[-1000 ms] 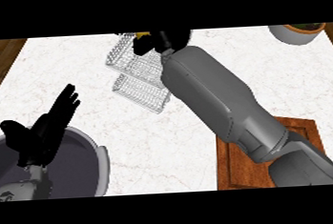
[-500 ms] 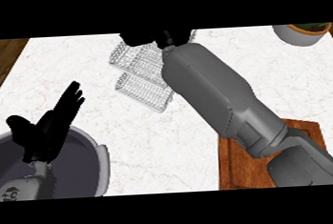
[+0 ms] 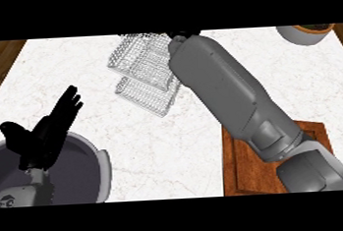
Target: Pick the lemon from the cutting board and place it in the tiered basket
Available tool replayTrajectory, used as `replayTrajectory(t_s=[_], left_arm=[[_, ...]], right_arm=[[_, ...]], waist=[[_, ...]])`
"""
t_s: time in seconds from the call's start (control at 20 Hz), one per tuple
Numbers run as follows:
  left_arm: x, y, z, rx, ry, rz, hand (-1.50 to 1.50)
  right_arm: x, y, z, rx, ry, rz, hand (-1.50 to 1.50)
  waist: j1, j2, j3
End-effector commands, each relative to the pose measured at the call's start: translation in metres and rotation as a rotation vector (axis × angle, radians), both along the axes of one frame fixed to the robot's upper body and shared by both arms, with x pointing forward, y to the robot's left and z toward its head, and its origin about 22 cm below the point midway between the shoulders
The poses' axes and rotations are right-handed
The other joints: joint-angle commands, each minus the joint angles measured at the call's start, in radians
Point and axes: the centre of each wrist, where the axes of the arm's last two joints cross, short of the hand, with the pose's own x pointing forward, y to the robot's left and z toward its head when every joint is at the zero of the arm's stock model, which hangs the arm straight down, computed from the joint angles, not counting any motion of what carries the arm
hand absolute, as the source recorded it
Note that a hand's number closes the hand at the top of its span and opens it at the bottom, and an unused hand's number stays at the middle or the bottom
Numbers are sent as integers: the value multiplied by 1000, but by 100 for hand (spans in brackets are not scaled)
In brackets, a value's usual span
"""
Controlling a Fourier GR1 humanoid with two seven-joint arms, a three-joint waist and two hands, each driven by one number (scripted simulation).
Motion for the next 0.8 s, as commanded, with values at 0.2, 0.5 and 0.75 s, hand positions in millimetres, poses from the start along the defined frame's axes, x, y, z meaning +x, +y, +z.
replayTrajectory(t_s=[0.2,0.5,0.75], left_arm=[[14,10,12,-3,12,48,0],[-10,10,-6,-6,45,69,0],[-23,25,7,20,35,73,0]], right_arm=[[8,-35,28,255,-136,-107,-150],[6,-110,9,298,-156,-210,-150],[-19,-163,6,285,-166,-222,-150]], waist=[[-40,-8,-1],[-68,-22,0],[-74,-27,0]])
